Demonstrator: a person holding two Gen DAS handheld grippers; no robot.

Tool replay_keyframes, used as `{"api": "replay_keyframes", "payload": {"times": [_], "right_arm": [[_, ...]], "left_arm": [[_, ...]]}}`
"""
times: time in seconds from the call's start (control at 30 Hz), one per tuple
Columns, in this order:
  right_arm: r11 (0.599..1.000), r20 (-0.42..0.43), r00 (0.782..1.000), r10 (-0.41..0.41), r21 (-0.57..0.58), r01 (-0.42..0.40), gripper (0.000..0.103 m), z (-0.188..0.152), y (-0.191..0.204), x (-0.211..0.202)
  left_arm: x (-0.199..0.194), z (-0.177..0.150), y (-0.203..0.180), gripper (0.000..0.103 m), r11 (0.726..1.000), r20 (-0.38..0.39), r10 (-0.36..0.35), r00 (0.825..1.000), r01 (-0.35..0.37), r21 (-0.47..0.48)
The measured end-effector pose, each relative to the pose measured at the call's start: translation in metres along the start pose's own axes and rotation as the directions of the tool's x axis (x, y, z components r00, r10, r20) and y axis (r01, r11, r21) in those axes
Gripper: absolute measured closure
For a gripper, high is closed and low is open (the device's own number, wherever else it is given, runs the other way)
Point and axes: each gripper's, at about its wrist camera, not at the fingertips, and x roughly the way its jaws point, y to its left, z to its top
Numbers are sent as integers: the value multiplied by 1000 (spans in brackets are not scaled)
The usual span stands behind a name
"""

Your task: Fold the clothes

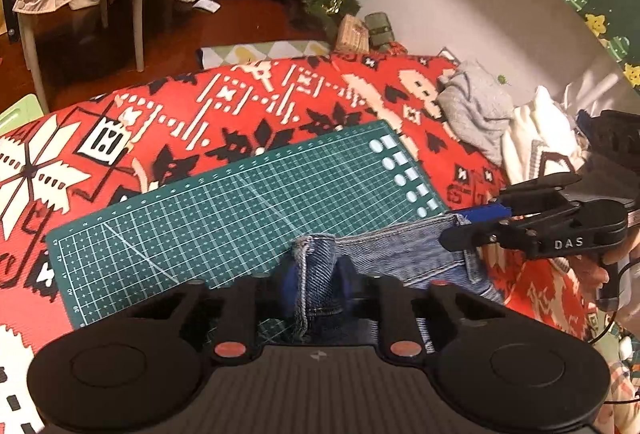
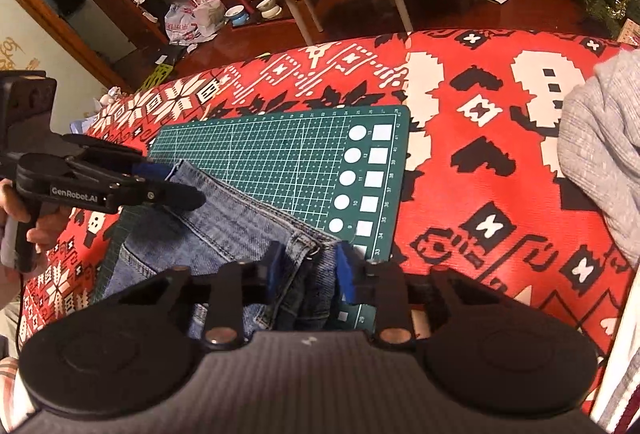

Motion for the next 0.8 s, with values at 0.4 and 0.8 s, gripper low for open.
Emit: {"api": "replay_keyframes", "payload": {"times": [0.4, 0.8], "right_arm": [[997, 141, 990, 30, -80, -18, 89, -16, 47, -72], [944, 212, 974, 82, -330, -8, 89, -126, 149, -200]], "left_arm": [[-84, -17, -43, 91, 997, 147, -39, 988, 30, 65], [-189, -127, -122, 90, 971, 182, -88, 979, 44, 234]]}}
